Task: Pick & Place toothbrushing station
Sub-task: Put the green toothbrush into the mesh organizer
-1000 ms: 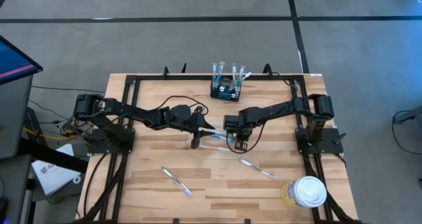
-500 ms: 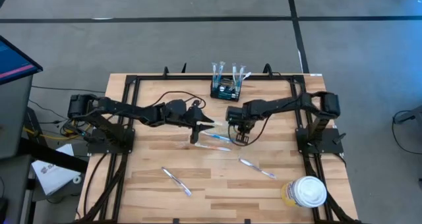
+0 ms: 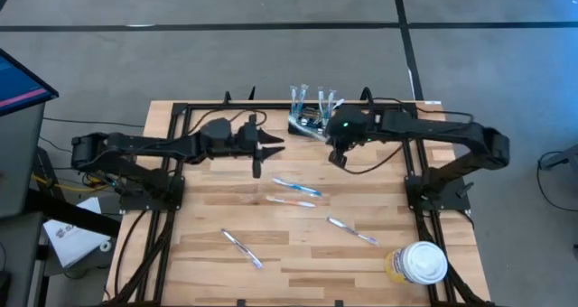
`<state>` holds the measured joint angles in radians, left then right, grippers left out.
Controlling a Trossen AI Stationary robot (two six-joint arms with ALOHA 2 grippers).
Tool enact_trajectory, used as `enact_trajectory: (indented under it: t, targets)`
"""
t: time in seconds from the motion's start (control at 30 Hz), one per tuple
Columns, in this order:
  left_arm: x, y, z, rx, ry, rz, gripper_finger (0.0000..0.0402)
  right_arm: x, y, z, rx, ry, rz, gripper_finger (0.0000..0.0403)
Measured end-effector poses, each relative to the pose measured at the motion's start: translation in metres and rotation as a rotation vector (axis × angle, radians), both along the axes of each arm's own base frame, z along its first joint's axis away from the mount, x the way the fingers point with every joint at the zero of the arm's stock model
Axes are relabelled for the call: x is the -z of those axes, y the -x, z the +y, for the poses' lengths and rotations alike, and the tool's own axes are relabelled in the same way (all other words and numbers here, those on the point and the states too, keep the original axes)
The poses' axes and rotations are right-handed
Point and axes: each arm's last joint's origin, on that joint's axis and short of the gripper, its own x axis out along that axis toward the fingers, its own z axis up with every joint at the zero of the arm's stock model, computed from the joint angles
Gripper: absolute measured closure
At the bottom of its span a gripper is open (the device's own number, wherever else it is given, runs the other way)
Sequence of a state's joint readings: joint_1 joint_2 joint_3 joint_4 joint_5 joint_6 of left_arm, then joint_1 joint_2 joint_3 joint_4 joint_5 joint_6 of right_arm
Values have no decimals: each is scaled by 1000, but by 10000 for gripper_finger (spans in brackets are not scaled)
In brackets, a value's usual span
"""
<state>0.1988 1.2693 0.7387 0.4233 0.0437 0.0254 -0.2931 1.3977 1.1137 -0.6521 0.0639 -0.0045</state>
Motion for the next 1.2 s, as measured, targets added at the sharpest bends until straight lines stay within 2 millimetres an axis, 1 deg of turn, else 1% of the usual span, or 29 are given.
enact_trajectory:
  t: [0.13, 0.27, 0.33, 0.47, 0.63, 0.77, 0.9, 1.03, 1.2]
  targets:
    - [-12, 7, 3, -16, -11, -54, 302, -24, 7, -2, -9, 55, -152, 403]
    - [-19, 8, 4, -21, -28, -134, 302, -39, 8, 1, -57, 114, -251, 403]
    - [-23, 6, 5, -20, -49, -190, 302, -42, 6, 3, -79, 131, -277, 403]
    - [-26, 4, 7, -36, -81, -245, 302, -45, 1, 7, -127, 154, -323, 403]
    - [-29, 6, 14, -64, -39, -282, 302, -49, -4, 10, -157, 185, -370, 403]
    - [-32, 7, 14, -46, -33, -314, 296, -52, -6, 15, -190, 209, -398, 403]
    - [-35, 7, 14, -42, -24, -354, 280, -53, -8, 18, -211, 222, -408, 403]
    - [-39, 8, 14, -40, -22, -391, 255, -53, -8, 18, -214, 226, -407, 402]
    - [-30, -1, 16, -38, -1, -405, 224, -54, -8, 18, -213, 228, -413, 402]
